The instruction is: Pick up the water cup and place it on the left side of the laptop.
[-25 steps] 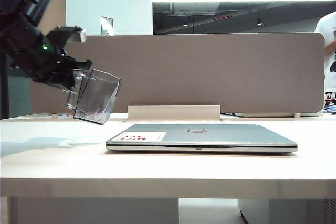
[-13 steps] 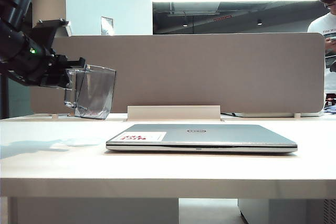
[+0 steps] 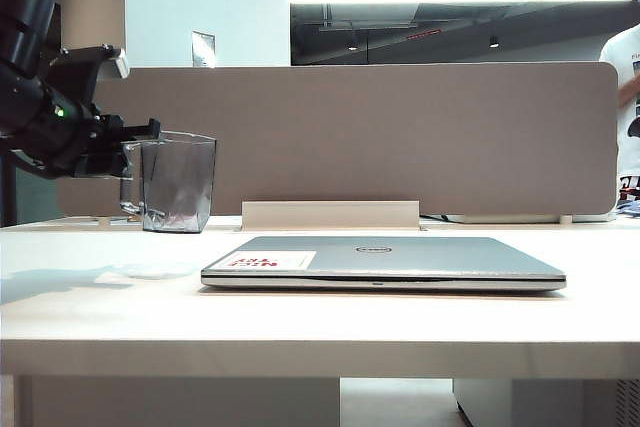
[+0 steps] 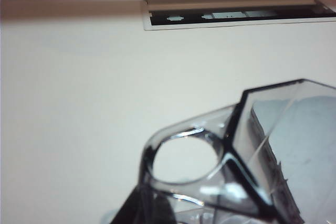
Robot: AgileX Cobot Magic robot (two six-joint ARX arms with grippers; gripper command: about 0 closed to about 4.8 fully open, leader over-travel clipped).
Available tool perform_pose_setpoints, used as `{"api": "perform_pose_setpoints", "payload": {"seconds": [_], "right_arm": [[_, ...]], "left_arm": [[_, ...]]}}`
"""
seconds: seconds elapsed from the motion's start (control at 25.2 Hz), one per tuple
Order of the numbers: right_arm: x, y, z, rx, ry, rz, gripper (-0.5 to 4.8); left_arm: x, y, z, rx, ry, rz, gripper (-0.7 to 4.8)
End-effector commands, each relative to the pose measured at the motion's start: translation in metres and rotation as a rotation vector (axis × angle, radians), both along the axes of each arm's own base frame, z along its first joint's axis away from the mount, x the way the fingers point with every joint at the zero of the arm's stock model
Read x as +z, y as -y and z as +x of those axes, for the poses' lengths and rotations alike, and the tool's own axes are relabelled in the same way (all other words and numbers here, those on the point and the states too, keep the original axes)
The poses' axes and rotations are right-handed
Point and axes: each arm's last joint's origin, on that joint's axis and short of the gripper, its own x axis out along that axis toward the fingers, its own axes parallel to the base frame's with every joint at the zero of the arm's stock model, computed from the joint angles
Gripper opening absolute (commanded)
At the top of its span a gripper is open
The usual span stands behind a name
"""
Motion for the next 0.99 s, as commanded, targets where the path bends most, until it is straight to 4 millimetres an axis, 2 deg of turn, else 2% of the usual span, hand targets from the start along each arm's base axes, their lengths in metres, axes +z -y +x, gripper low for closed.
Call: {"api": "perform_pose_setpoints", "payload": {"seconds": [0.04, 0.2, 0.48, 0.99], "right_arm": [[0.0, 0.0, 0.0, 0.007, 0.007, 0.002, -0.05], [0.0, 0.0, 0.0, 0.007, 0.007, 0.002, -0.05], [0.0, 0.0, 0.0, 0.006, 0.006, 0.002, -0.05], [0.0, 0.0, 0.0, 0.006, 0.006, 0.001, -0.05]], "left_arm": [[-0.002, 0.001, 0.002, 0.002, 0.012, -0.005, -0.06], [-0.018, 0.002, 0.008, 0.002, -0.01, 0.0, -0.06], [-0.032, 0.003, 0.012, 0.002, -0.019, 0.002, -0.06], [-0.038, 0.002, 0.012, 0.0, -0.054, 0.016, -0.04]]}}
